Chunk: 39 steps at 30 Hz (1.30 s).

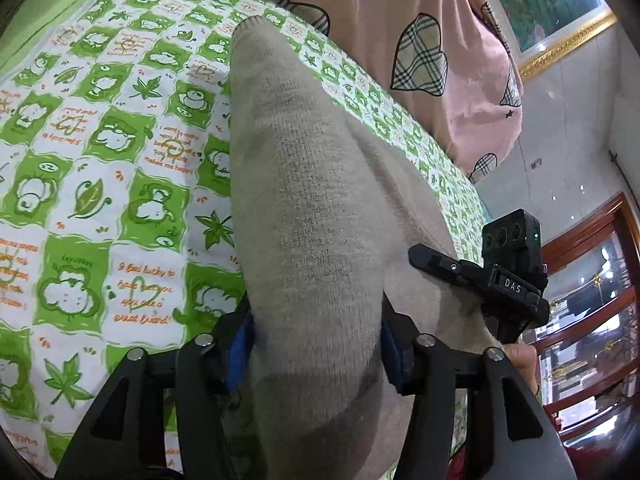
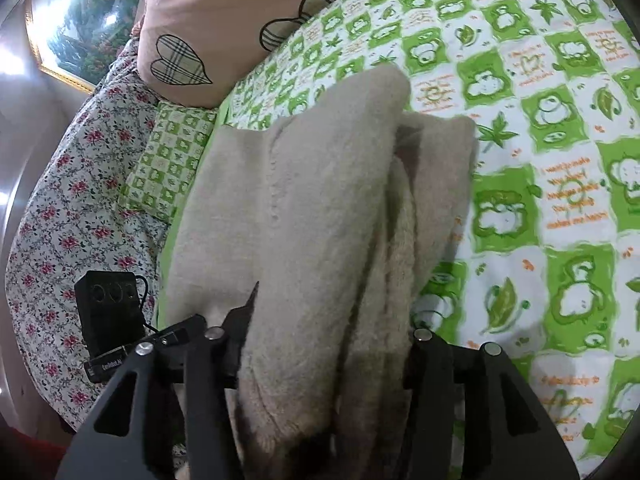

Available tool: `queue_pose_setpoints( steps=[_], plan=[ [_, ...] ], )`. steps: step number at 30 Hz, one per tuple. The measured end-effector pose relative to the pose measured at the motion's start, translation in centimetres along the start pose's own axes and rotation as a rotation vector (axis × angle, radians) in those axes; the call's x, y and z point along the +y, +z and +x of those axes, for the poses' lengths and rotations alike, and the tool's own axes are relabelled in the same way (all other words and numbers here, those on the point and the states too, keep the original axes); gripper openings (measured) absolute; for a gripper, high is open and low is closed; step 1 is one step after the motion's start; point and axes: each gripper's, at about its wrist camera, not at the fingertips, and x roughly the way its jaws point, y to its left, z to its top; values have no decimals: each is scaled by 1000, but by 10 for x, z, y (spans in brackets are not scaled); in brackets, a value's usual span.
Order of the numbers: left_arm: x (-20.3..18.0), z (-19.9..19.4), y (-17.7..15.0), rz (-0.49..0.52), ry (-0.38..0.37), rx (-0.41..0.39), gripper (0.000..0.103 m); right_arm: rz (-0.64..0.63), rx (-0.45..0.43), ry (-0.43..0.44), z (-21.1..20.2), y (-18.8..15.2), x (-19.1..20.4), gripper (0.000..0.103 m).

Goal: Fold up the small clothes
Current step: 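Lower the folded sweater onto the sheet and open both grippers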

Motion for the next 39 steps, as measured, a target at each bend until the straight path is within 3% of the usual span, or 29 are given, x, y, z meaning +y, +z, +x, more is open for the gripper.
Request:
queue_pose_setpoints(
  steps=[6, 12, 15, 16, 18, 19, 22, 25, 27, 32, 34, 38, 39],
  plan=[
    [1, -19, 14, -19, 17, -40, 62, -5, -38, -66, -27, 4, 0, 54],
    [-7, -16, 45, 2, 134, -75, 62, 9, -148, -83, -42, 27, -1, 54],
    [-15, -4, 58, 32, 219, -78, 60, -5, -154, -68, -35, 42, 1, 54],
    [-14, 0, 60, 44, 248, -76, 57, -9, -148, -66, -29, 46, 2, 51],
    [-19, 9, 62, 71, 288, -59, 42, -22, -106, -98, -14, 54, 5, 23],
    [-24, 11, 63, 95, 312, -57, 41, -43, -105, -122, -12, 57, 9, 10],
    [-36, 16, 56, 192, 410, -70, 40, -111, -192, -78, -31, 55, 24, 9],
    [-36, 32, 48, 252, 472, -57, 42, -95, -142, -172, -22, 54, 13, 9],
    [-33, 39, 46, 255, 461, -46, 44, -53, -91, -215, -7, 51, -6, 9],
    [-45, 9, 34, 237, 437, -73, 44, 5, -123, -216, -26, 40, -11, 21],
    [-49, -8, 18, 248, 423, -87, 45, -21, -147, -176, -51, 23, 2, 22],
    [-55, -44, -31, 261, 391, -106, 45, -79, -170, -122, -87, -19, 18, 42],
    [-54, -51, -46, 262, 390, -106, 45, -91, -172, -106, -94, -33, 20, 42]
  ],
)
